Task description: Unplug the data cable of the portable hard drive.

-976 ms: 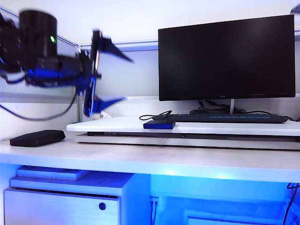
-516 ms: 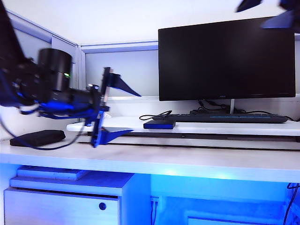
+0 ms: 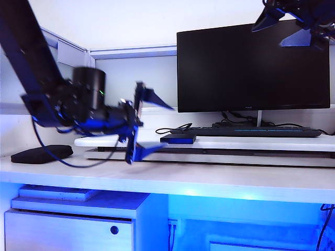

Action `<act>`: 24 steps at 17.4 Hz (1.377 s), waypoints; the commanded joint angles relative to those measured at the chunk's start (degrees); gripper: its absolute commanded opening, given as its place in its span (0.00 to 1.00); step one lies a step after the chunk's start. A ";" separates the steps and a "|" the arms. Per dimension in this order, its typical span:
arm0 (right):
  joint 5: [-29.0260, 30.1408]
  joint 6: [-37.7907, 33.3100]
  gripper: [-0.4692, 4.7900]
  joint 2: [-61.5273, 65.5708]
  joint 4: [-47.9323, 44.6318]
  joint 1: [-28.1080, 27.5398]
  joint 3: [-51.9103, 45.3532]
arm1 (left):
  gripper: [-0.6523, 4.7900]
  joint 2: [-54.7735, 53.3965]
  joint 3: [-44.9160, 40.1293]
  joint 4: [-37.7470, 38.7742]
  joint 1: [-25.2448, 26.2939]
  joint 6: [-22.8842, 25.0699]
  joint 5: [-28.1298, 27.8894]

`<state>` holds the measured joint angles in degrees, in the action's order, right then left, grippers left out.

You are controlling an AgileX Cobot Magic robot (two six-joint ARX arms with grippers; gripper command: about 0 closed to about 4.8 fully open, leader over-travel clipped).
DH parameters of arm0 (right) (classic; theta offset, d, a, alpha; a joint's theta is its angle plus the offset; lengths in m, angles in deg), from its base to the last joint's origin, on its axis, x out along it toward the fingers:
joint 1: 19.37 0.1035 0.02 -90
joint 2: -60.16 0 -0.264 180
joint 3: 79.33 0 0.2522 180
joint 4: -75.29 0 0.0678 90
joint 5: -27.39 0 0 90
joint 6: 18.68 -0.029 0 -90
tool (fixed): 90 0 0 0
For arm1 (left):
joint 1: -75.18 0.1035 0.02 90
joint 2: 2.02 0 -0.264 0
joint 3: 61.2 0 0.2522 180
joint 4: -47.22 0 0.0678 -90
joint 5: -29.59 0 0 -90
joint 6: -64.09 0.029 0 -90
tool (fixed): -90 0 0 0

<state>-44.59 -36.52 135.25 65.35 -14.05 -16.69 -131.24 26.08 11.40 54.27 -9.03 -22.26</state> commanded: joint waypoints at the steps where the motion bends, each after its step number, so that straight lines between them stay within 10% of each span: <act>1: -0.07 0.55 0.85 -0.07 -1.36 0.04 0.44 | 1.00 -1.64 3.02 2.10 -0.76 0.04 0.44; 17: 0.04 1.64 0.85 2.82 -2.27 0.11 1.14 | 1.00 -6.78 11.82 6.25 -1.11 0.46 -3.54; 22: 0.09 1.66 0.85 2.86 -2.29 0.11 1.14 | 0.85 -7.69 13.55 8.83 -1.20 0.48 -4.00; 24: 0.09 1.66 0.85 2.93 -2.29 0.11 1.14 | 0.56 -7.69 13.55 8.83 -1.22 0.46 -5.42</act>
<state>-44.59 -35.10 138.25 64.06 -13.94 -15.88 -139.22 39.36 20.10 53.09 -8.88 -26.61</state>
